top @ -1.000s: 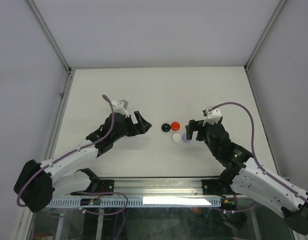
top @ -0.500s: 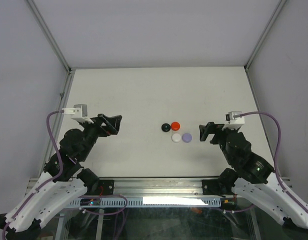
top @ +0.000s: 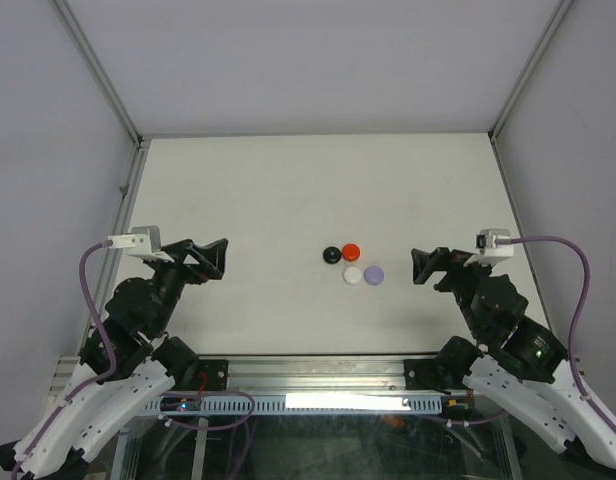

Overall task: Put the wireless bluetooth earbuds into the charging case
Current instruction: Reset both arms

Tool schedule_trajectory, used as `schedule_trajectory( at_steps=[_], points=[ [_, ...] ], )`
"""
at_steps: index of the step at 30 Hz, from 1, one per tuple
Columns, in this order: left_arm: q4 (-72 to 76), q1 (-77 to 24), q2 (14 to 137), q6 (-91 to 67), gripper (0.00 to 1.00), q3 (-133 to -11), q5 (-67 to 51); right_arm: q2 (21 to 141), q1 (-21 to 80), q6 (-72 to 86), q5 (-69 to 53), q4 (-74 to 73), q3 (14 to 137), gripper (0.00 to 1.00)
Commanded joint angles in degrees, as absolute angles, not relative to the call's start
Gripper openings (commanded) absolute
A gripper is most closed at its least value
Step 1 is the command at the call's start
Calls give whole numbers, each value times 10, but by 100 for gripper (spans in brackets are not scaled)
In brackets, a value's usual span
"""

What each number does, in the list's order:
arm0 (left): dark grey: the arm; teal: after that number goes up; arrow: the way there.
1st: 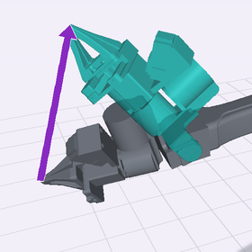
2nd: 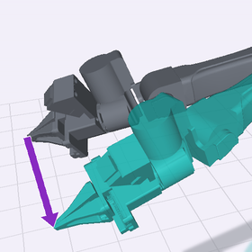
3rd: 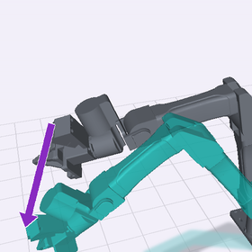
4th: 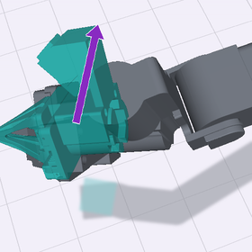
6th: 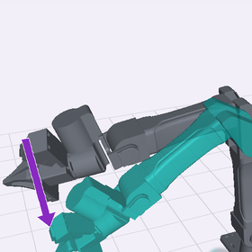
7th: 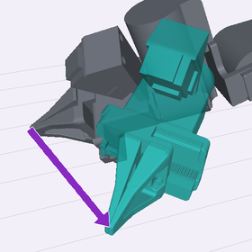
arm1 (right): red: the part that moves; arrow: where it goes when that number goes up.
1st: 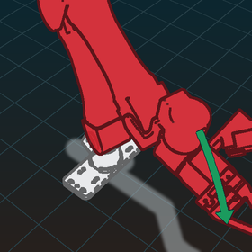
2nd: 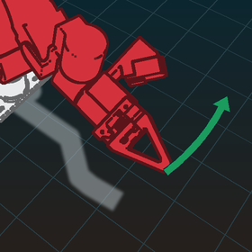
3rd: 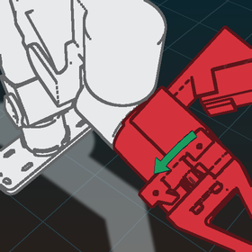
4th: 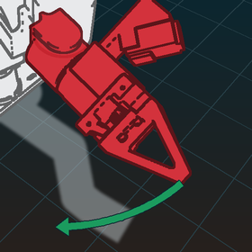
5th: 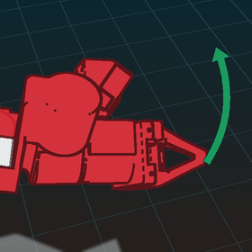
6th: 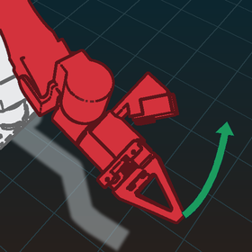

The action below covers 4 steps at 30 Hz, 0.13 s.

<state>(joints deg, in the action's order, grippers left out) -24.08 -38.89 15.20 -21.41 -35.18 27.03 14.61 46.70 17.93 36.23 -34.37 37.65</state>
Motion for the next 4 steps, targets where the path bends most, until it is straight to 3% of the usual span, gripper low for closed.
schedule_trajectory(
  at_steps=[1, 4],
  points=[
    [-230, -382, 153, -196, 99, -350, 280, 138, 466, 185, 370, -333, 381, 99],
    [-230, -375, 162, -191, 99, -349, 272, 138, 465, 181, 365, -330, 383, 99]
  ],
)
